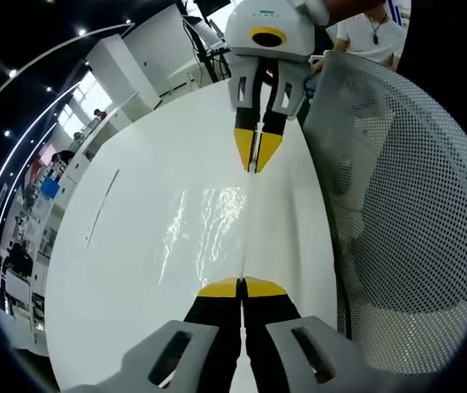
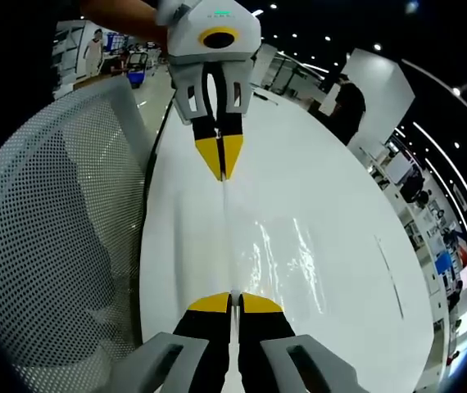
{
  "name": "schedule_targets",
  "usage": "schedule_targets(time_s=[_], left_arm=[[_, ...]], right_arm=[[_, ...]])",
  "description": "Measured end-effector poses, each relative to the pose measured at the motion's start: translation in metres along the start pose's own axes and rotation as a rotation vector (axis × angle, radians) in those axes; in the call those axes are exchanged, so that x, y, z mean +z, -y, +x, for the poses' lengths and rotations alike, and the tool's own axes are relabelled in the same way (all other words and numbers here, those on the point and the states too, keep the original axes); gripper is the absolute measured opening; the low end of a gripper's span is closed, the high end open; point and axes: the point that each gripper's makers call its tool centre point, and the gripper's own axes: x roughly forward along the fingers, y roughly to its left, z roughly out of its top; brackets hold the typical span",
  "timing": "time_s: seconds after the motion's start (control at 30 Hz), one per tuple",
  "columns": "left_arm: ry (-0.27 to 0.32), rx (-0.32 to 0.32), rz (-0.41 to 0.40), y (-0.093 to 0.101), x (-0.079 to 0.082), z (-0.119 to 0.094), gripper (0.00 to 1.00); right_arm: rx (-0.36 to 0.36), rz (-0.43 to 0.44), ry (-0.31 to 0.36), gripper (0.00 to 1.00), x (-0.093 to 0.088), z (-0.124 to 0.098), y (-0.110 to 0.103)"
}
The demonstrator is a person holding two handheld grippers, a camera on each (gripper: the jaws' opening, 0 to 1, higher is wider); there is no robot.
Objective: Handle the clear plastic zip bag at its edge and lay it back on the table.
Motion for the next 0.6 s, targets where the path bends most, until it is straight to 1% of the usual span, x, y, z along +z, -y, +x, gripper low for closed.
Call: schedule_targets(time_s=[0.5,0.6], left_arm=[[-0.007,0.012,-0.009,-0.003,-0.006,-0.006,0.0],[-0.021,0.018,-0.011,-0.004,-0.011,-0.008,0.0]], right_arm=[[-0.004,-0.011,-0.003,0.0,-0.004,-0.001,0.002],[-0.005,-0.013,-0.011,0.0,-0.008,-0.001,0.003]])
